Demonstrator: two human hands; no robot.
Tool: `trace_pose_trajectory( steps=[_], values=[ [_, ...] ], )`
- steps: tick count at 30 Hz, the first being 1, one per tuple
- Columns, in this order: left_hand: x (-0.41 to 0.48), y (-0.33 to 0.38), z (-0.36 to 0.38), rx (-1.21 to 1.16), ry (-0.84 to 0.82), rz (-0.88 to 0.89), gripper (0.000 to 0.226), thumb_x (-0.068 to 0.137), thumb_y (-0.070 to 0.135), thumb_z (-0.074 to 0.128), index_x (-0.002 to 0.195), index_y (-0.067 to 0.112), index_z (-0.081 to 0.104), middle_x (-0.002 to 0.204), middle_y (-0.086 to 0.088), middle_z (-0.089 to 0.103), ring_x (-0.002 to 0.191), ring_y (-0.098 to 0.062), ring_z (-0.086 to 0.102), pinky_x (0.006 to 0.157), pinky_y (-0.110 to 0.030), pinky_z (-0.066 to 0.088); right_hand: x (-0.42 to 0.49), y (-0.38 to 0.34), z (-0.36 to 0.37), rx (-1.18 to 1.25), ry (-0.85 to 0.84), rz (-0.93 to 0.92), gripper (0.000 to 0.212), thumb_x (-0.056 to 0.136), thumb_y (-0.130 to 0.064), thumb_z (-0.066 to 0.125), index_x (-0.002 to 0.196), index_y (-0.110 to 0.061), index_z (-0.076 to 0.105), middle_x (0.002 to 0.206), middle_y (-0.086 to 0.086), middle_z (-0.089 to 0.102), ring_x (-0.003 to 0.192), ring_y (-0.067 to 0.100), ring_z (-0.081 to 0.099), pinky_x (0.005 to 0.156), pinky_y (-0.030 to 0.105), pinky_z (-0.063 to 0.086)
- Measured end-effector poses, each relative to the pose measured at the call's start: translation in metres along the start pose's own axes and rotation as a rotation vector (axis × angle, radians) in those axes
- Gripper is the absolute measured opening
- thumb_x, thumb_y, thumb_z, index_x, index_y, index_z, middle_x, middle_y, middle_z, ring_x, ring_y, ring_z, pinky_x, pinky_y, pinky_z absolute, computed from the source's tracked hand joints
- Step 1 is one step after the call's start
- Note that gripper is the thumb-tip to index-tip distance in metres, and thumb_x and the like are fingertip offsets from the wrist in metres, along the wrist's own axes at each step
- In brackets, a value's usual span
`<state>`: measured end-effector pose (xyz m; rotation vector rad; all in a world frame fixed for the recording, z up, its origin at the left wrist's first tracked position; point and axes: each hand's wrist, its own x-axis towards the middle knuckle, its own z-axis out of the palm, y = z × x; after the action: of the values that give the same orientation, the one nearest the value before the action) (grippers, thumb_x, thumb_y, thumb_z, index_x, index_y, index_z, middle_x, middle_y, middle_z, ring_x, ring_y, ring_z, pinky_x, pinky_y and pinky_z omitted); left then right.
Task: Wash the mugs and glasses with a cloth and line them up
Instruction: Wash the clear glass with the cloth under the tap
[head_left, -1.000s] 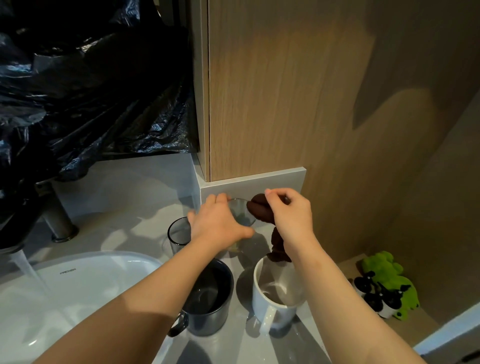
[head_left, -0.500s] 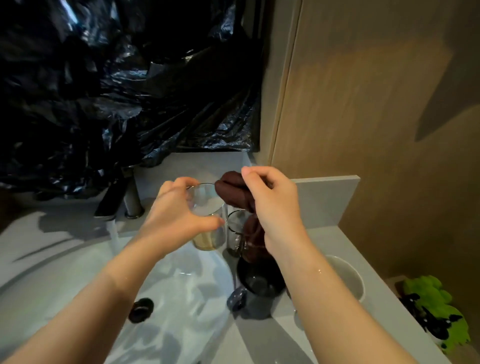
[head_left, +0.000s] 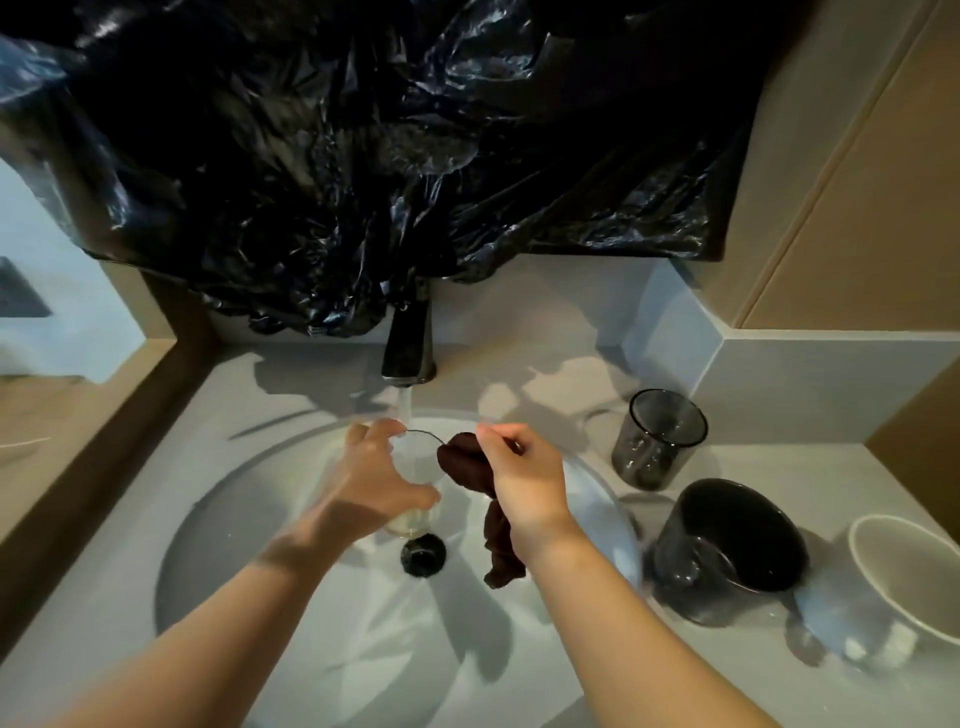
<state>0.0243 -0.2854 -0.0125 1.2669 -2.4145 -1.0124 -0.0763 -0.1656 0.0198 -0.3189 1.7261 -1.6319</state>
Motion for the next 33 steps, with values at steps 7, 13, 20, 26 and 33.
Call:
trace_pose_trajectory(
  steps=[7,13,20,26,33],
  values=[
    [0.031,-0.013,0.001,-0.072,-0.097,0.023,0.082,0.061,0.021,0.087,0.131,0.012,0.044,0.121,-0.005,0.043,0.104,-0.02,0.051,0.095,-0.037,0.048,0.021,0.007,0.018,0.002,0.129,0.041,0.017,0.093,-0.027,0.055,0.091,-0.011,0.062,0.08,0.0,0.076,0.035,0.006,0.054,0.04,0.019,0.033],
    [0.037,-0.029,0.0,-0.282,-0.235,0.007,0.093,0.053,0.033,0.085,0.133,0.019,0.042,0.118,-0.003,0.055,0.107,-0.021,0.056,0.09,-0.034,0.047,0.02,0.012,0.017,0.001,0.222,0.056,0.017,0.093,-0.031,0.053,0.091,-0.016,0.062,0.085,-0.002,0.076,0.028,0.013,0.044,0.042,0.021,0.035],
    [0.036,-0.042,0.007,-0.883,-0.349,-0.291,0.08,0.064,0.01,0.079,0.134,0.02,0.04,0.114,-0.007,0.057,0.092,-0.019,0.057,0.072,-0.034,0.044,0.026,0.021,0.014,-0.045,0.268,0.087,0.019,0.093,-0.032,0.054,0.092,-0.014,0.061,0.08,-0.005,0.076,0.029,0.018,0.031,0.04,0.021,0.033],
    [0.02,-0.06,0.012,-1.012,-0.433,-0.527,0.048,0.078,0.033,0.065,0.121,0.012,0.057,0.118,-0.017,0.062,0.09,-0.03,0.066,0.063,-0.037,0.052,0.025,0.034,0.01,-0.017,0.211,0.145,0.019,0.093,-0.029,0.053,0.093,-0.012,0.06,0.083,-0.001,0.076,0.029,0.021,0.042,0.04,0.022,0.032],
    [0.008,-0.061,0.008,-1.08,-0.41,-0.811,0.041,0.084,0.042,0.057,0.091,0.002,0.06,0.06,-0.016,0.066,0.066,-0.03,0.06,0.068,-0.039,0.05,0.03,0.047,0.009,-0.031,0.176,0.174,0.021,0.094,-0.029,0.052,0.092,-0.009,0.059,0.082,0.0,0.076,0.03,0.019,0.032,0.04,0.021,0.03]
  ],
)
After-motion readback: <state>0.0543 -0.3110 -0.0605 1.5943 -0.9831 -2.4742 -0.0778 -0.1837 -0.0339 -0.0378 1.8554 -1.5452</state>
